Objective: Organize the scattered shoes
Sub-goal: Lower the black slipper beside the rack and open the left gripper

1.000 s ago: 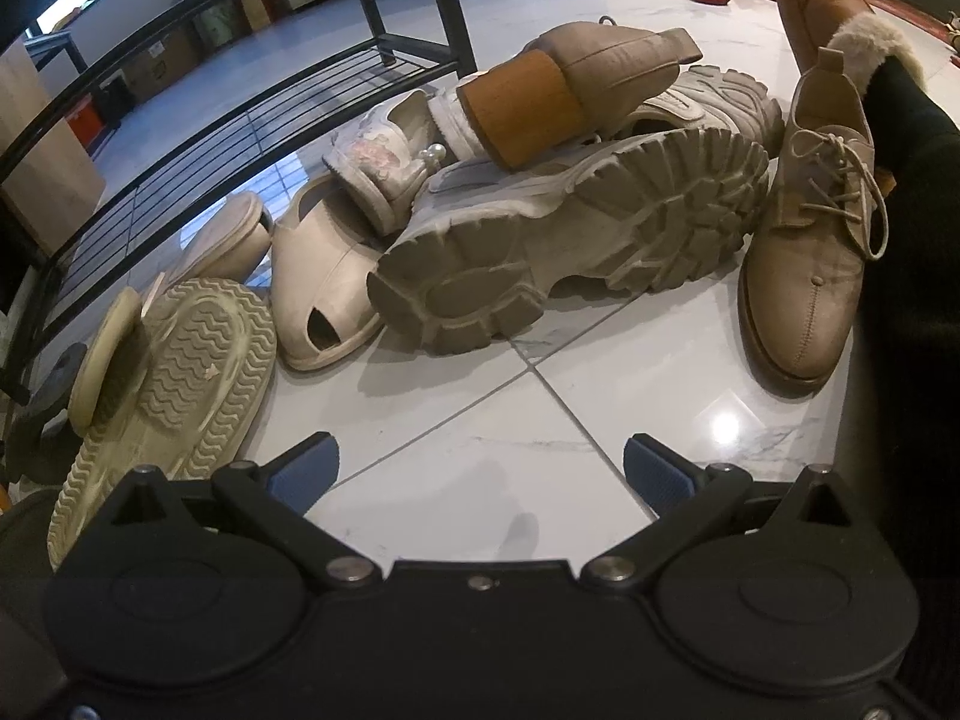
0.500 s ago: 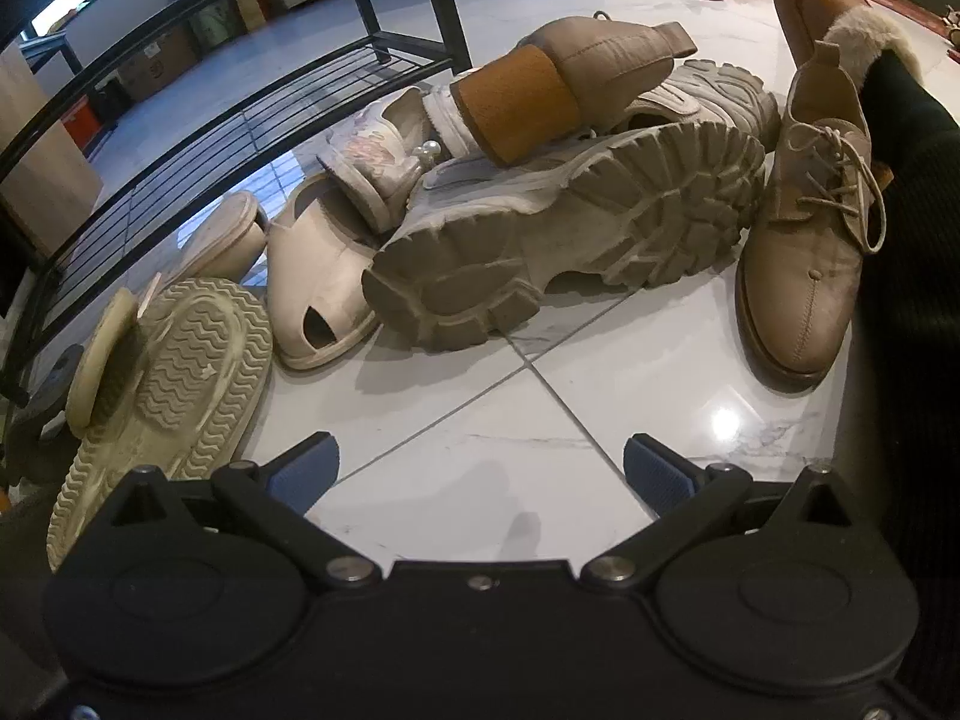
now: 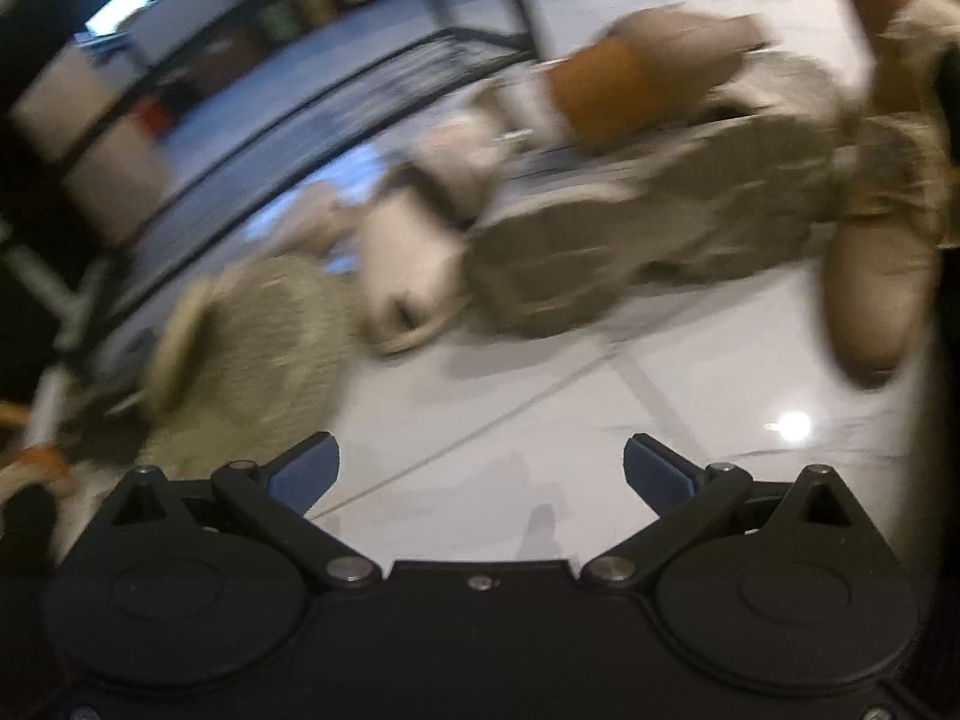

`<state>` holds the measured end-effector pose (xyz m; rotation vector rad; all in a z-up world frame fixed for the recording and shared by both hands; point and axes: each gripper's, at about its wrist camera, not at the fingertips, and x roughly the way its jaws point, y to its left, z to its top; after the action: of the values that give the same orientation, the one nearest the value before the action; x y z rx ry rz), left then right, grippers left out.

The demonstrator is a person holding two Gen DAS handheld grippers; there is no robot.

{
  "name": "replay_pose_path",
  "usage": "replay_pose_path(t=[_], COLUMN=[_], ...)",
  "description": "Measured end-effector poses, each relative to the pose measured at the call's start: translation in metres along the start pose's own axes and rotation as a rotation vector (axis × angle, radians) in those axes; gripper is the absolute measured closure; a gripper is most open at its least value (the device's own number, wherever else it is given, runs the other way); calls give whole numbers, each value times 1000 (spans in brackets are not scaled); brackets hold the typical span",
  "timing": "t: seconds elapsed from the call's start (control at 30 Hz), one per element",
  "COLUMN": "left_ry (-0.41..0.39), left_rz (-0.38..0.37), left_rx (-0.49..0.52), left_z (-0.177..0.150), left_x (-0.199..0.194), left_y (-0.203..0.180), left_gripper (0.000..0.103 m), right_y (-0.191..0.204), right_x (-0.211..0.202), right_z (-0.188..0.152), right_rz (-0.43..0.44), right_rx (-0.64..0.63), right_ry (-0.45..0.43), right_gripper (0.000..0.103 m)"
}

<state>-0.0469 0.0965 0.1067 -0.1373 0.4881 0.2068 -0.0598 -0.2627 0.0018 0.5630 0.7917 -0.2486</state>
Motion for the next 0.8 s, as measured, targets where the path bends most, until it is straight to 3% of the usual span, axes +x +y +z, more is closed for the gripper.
replay_pose_path(t=[0.23,0.43,0.5,0.63,0.8], left_ry=[-28,-22,-33,3,79], left_rz=[-8,-60,-60,-36,11], left_rx=[35,-12,-23,-85,-203], left_z=[-6,-17,-19,-20,-21], left_x=[7,14,15,25,40], left_y=[16,23,26,36,53], left_gripper=[1,1,1,1,1], right_y=[47,105,117,120,119], right_x=[14,41,54,72,73], right_z=[-28,-63,-75,-79,-79], right_rz=[271,388,399,436,434], right_rx=[-154,-252,-225,-35,6], right_ry=[180,425,484,554,624], right_gripper=[0,0,0,0,0])
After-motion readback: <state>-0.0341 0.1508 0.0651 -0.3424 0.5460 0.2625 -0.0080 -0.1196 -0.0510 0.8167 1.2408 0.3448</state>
